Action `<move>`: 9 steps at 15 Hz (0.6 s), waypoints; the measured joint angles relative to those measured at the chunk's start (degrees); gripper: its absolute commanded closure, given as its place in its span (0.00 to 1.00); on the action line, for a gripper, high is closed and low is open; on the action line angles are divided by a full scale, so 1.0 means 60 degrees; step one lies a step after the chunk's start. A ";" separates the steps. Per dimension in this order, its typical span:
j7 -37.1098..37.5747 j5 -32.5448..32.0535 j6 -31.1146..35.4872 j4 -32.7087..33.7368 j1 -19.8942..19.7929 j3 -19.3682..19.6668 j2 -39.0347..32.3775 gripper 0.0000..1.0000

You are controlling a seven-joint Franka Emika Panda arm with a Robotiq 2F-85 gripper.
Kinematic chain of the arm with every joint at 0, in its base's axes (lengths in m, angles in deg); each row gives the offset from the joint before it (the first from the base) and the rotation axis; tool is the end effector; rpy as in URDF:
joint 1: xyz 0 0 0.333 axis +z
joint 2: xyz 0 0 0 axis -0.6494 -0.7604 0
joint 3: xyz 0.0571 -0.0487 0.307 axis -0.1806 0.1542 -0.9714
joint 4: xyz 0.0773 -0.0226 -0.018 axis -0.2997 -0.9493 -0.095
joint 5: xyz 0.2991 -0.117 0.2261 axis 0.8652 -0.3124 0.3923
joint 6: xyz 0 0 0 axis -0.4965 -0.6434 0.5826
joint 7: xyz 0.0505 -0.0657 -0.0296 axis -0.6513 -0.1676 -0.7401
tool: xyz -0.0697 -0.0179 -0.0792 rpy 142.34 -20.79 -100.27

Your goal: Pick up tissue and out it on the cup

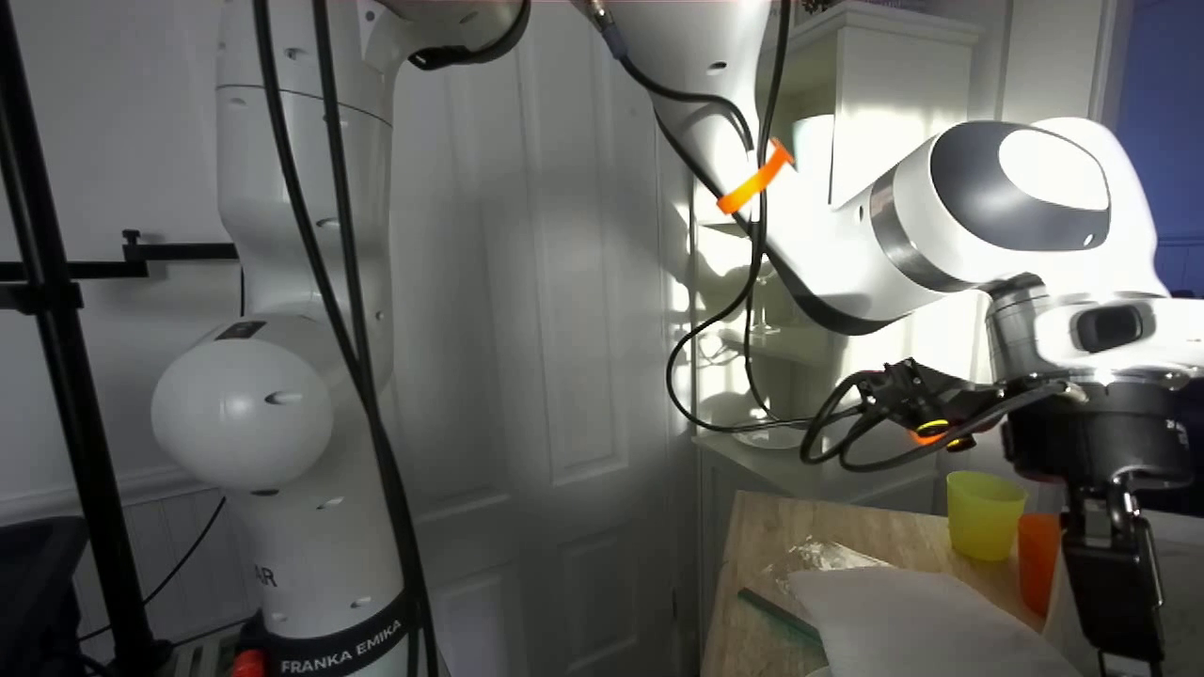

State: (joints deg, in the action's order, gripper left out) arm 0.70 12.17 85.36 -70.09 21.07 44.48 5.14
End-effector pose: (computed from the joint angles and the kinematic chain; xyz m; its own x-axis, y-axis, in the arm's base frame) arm 0.3956 -0.3652 0.3226 0.1921 -0.9409 0.2791 -0.8995 -0.0551 0.4335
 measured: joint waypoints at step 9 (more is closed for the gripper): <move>-0.0304 0.0011 0.0182 0.0130 -0.0005 0.0063 -0.0004 0.26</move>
State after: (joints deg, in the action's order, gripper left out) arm -1.12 12.23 86.45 -69.32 21.04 44.86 5.12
